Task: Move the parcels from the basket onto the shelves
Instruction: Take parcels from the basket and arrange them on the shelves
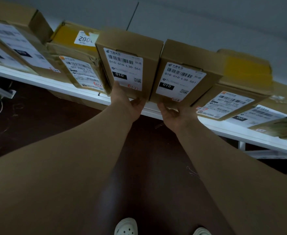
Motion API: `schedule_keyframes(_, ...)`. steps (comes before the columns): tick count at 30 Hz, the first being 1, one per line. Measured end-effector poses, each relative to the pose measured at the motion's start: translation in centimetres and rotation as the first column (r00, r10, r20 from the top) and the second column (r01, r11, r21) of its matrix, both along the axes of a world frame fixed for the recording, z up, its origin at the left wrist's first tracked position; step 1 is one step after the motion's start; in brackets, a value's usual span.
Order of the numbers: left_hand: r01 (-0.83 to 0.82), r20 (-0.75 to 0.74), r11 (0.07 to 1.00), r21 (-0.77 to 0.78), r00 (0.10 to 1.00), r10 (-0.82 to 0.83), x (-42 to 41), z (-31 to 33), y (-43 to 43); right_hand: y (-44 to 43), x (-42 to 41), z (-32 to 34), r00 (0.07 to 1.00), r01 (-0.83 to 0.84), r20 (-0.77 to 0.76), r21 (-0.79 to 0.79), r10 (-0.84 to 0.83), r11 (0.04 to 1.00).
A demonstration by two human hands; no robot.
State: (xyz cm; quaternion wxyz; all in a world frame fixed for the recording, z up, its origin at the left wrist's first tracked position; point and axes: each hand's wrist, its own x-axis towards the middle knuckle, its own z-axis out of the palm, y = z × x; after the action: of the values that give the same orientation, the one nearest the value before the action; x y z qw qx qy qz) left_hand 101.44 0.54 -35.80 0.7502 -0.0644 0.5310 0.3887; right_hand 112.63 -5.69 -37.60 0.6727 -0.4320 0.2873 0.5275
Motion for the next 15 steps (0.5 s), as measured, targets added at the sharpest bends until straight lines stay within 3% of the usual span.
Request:
schedule_keyframes(5, 0.014, 0.009, 0.999, -0.048, 1.0, -0.013, -0.8, 0.6, -0.9, -1.0, -1.4, 1.6, 1.0, -0.011, -0.03, -0.03, 0.01, 0.999)
schedule_keyframes(15, -0.023, -0.058, 0.996, -0.082, 0.998, 0.019, -6.2, 1.1, -2.3, -0.5, -6.4, 3.5, 0.95, -0.3, -0.102, -0.029, 0.296, 0.954)
